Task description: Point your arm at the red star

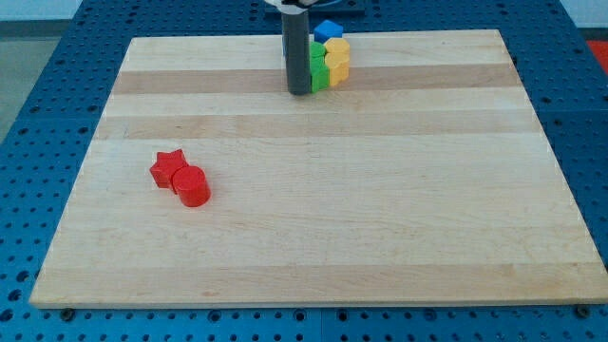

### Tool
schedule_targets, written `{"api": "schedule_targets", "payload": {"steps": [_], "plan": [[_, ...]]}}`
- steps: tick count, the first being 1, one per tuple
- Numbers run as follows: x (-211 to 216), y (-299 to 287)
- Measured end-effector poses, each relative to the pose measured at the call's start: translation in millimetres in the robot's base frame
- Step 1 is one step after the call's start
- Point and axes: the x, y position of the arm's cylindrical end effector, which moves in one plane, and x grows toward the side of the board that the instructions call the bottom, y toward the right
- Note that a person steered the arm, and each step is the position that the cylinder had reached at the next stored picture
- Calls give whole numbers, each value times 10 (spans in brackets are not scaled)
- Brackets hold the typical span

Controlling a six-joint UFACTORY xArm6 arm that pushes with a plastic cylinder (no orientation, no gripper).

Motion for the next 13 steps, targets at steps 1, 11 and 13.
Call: {"api": "schedule_targets", "payload": {"steps": [1, 11, 13], "plan": [[-114, 141], [491, -63], [314, -81]]}}
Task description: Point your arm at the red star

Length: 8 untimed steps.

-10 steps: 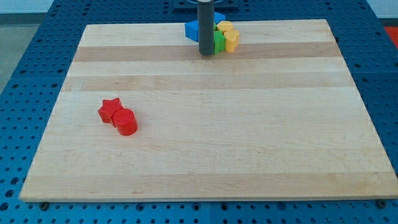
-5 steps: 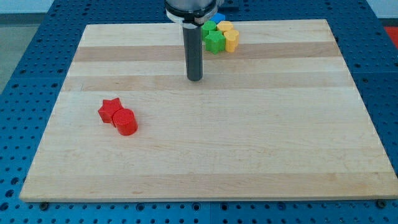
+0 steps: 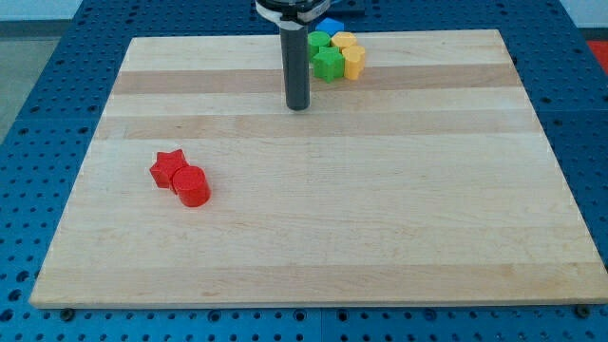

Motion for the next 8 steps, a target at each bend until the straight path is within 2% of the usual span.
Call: {"api": "schedule_targets", "payload": {"steps": [2, 3, 4, 5, 7, 8], "plan": [[-452, -710], [-605, -1453], [-576, -2303], [-177, -2682], [930, -2497], [1050, -2327]]}}
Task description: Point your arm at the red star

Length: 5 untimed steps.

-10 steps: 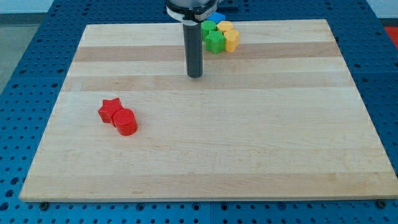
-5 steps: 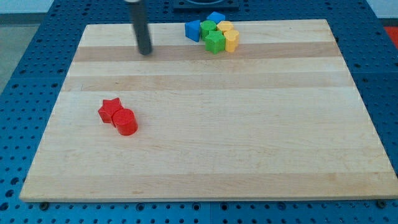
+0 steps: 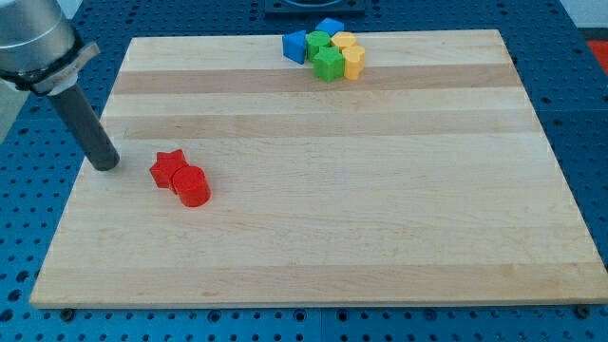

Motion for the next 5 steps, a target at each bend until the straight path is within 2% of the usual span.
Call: {"api": "schedule_targets", "payload": {"steps": [1, 4, 5], "plan": [[-73, 99], [159, 480], [-28, 480]]}}
